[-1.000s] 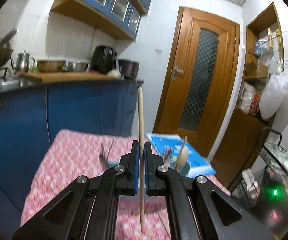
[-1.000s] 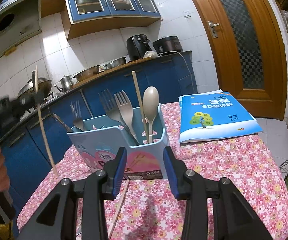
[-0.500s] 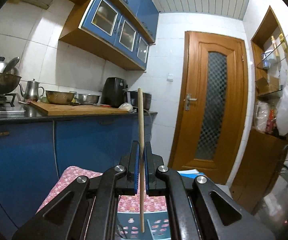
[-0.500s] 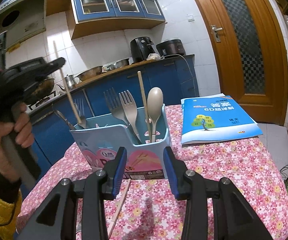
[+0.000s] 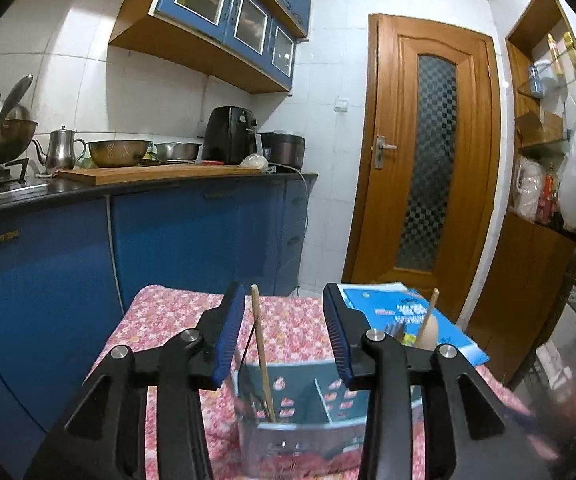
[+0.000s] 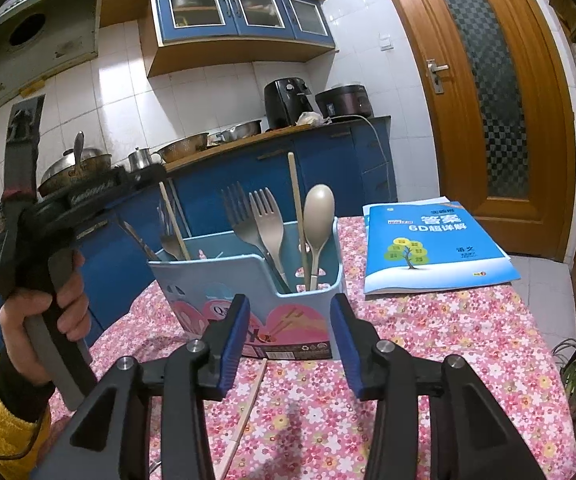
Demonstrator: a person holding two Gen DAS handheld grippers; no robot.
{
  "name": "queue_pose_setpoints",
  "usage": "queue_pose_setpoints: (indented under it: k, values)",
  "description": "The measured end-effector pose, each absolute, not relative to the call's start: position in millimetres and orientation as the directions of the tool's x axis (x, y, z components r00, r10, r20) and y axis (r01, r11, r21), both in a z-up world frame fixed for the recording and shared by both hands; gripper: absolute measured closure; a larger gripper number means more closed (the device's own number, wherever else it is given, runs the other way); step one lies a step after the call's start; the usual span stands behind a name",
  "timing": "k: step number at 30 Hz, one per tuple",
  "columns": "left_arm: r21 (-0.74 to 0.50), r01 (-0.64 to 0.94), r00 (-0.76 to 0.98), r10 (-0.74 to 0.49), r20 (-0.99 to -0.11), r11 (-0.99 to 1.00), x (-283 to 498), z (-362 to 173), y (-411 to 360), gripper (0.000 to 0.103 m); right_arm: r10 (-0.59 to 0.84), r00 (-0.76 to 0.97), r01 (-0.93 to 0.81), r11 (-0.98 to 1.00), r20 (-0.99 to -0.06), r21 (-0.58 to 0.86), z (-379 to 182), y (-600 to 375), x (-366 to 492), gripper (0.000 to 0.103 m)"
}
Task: Organize utensils
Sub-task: 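Move both open tools back from the holder to the silver fork on the cloth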
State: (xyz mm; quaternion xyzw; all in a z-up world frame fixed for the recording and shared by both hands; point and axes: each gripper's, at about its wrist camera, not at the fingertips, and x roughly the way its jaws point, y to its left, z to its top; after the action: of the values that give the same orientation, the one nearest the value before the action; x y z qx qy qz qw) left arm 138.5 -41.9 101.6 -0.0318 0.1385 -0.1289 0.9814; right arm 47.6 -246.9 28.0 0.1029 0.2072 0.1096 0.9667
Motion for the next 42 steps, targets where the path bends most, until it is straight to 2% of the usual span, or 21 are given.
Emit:
queue_pose_setpoints:
  k: [5,20,23,42]
  values:
    - [-0.084,0.252,0.913,-0.265,-0.311,0.964,117.3,102.8,-37.7,0.057,0.243,0.889,-0.16,0.959,-0.387,0.233,34.2,-244.0,37.0,0.056]
    - [-0.09,0.273,0.841,-0.283,-0.46,0.958,55.2,90.8,-26.0,0.056,0.212,0.884,-0.133,0.968,-0.416,0.213,41.9,-230.9,-3.5,0.052]
    - [-0.081,0.284,0.825,-0.286,-0.487,0.955,42.9,85.0,-24.8,0.053,0.203,0.882,-0.124,0.971,-0.426,0.206,41.4,-229.1,-11.2,0.051]
    - [-0.077,0.306,0.673,-0.273,-0.688,0.949,-3.8,32.7,-24.6,0.053,0.159,0.849,-0.049,0.973,-0.504,0.225,27.6,-229.9,-49.7,0.049]
